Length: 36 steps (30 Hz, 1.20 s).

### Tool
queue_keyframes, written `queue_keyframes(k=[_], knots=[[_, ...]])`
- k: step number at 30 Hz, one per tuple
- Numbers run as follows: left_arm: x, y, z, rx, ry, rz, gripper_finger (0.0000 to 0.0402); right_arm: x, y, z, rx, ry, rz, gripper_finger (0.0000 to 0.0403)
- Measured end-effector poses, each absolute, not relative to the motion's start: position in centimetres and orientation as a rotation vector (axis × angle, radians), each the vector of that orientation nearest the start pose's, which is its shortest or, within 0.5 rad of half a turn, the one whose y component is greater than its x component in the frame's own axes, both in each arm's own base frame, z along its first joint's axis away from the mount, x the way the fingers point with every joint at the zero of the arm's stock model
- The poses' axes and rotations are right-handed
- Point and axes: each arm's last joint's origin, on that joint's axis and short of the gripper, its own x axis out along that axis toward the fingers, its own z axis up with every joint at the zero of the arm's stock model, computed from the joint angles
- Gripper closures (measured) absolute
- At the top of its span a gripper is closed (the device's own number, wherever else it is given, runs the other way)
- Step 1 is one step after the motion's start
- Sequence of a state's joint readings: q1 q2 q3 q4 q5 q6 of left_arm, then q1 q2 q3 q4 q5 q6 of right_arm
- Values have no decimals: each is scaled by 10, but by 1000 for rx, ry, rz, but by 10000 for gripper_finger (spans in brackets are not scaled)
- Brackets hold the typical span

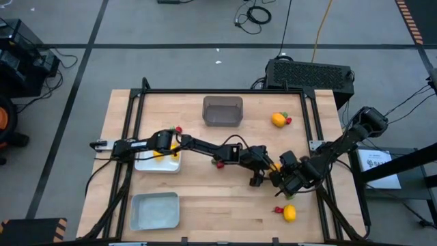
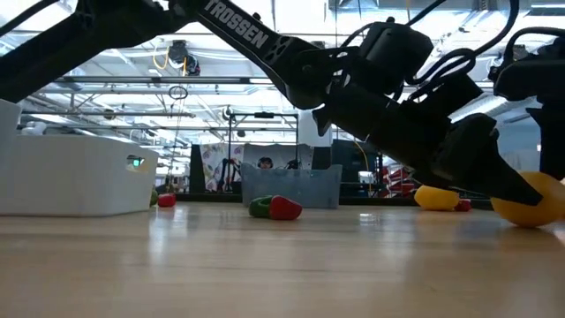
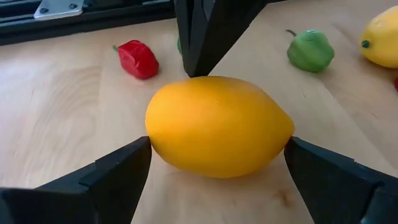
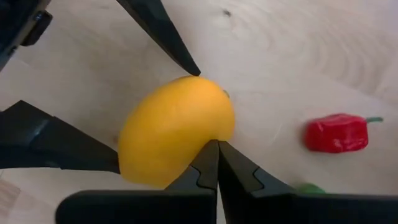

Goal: Sort produce into baskets
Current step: Put the lemon into the white bin

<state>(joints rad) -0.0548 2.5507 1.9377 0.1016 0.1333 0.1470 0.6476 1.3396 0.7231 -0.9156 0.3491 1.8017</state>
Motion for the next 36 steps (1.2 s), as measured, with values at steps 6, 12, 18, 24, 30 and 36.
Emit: queue_keyframes(k=[6, 12, 18, 24, 30, 36], knots=[[555, -23, 117, 114, 534, -183, 36, 163, 111, 173, 773, 1033, -918, 403], [553, -19, 132, 109, 537, -178, 36, 162, 110, 173, 757, 1043, -925, 403], [552, -18, 129, 101, 561, -182, 36, 164, 113, 173, 802, 1030, -910, 403], [551, -18, 128, 104, 571, -185, 36, 172, 119, 164, 784, 1038, -873, 403], [551, -19, 128, 104, 574, -188, 36, 174, 120, 153, 743, 1056, -925, 403], [551, -19, 127, 104, 579, -192, 36, 173, 119, 149, 709, 1062, -968, 403]])
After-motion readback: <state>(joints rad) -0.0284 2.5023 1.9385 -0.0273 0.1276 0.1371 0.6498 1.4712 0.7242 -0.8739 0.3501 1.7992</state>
